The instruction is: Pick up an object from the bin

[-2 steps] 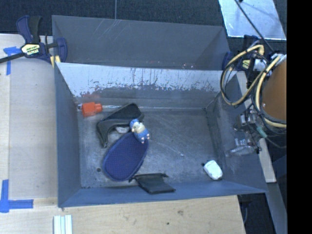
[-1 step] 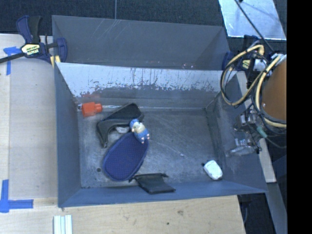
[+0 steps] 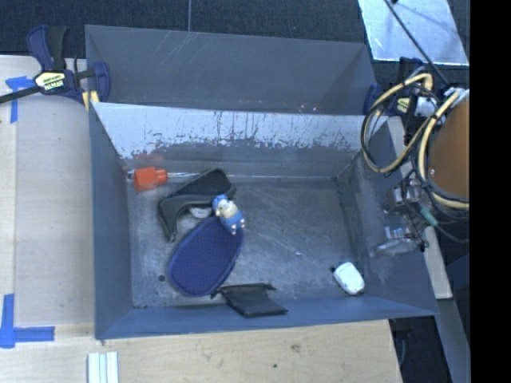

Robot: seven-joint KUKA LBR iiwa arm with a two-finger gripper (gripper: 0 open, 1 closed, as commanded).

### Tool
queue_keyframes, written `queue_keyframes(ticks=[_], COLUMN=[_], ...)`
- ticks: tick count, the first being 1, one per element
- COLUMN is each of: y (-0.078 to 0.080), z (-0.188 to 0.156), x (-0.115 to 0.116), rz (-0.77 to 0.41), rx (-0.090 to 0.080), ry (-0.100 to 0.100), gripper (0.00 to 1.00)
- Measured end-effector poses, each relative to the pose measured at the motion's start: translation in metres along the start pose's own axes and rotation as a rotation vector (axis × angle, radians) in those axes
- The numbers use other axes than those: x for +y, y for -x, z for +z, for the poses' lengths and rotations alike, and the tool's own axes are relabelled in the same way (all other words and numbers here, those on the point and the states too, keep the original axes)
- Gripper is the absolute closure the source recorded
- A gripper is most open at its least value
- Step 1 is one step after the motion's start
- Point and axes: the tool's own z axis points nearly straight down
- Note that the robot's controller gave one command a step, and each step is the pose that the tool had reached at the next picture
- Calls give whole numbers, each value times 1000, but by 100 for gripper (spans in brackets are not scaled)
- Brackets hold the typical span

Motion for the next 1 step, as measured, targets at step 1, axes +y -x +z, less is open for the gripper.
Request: queue_keyframes(ticks=[1], y=[0], z=[0], x=[0], rz=[0], rx=[0], ry=[0], gripper=[100])
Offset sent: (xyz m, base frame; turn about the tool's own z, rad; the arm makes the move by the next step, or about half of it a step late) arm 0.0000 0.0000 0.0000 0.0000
